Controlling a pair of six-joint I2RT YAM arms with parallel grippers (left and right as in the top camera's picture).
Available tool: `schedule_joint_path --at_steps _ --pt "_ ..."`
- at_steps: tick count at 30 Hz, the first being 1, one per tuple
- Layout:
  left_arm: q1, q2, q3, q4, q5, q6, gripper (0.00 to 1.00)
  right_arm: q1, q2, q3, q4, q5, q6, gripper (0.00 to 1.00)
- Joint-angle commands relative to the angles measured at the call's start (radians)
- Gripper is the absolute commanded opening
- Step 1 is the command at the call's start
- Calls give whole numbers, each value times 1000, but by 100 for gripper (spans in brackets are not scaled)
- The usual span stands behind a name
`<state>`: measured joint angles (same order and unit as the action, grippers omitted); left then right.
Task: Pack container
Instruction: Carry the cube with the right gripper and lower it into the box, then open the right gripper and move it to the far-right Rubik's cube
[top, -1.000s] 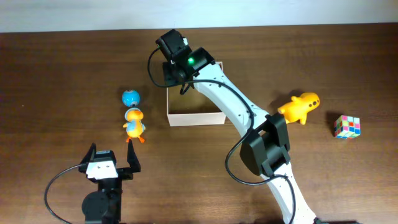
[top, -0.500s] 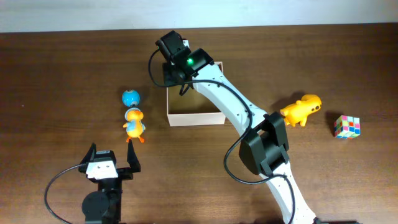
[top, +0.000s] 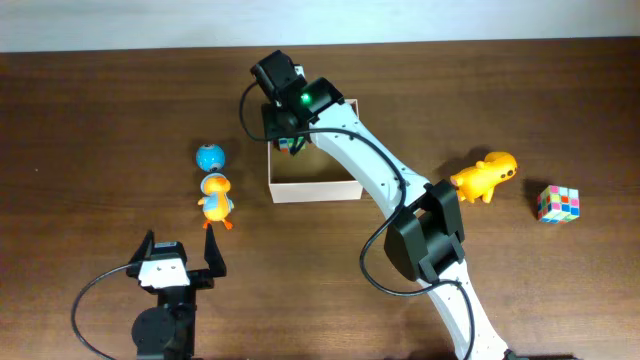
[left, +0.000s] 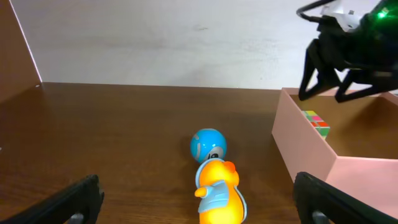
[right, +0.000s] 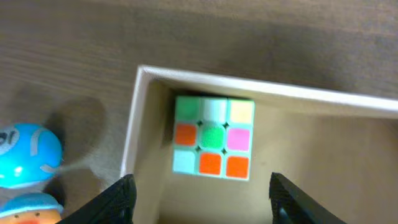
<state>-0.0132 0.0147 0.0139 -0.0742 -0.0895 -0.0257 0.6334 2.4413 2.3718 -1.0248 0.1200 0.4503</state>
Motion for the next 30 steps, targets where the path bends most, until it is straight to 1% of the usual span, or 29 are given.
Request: schedule_joint_path --at_steps 1,5,9,11,16,19,21,25,30 --pt "-5 -9 -5 1 -4 12 99 -11 -84 76 -92 34 -31 66" --pt "-5 -9 -5 1 -4 13 99 -43 -139 149 -220 77 -31 67" --pt "-5 -9 -5 1 -4 13 99 -128 -188 217 -364 79 -26 67" --pt "-5 -9 -5 1 -4 13 99 -196 -213 230 -430 71 -23 67" --pt "-5 -9 -5 1 -4 13 99 -377 -236 232 -565 46 -28 71" --pt "-5 -9 -5 1 -4 13 99 -493 -238 232 -664 37 -67 72" --pt "-5 -9 -5 1 -4 13 99 -549 -241 229 -674 8 -129 72" --pt "-5 -9 -5 1 -4 13 99 -669 -275 227 -674 -91 -165 72" --pt "-5 -9 -5 1 -4 13 99 -796 -370 164 -674 -48 -208 72"
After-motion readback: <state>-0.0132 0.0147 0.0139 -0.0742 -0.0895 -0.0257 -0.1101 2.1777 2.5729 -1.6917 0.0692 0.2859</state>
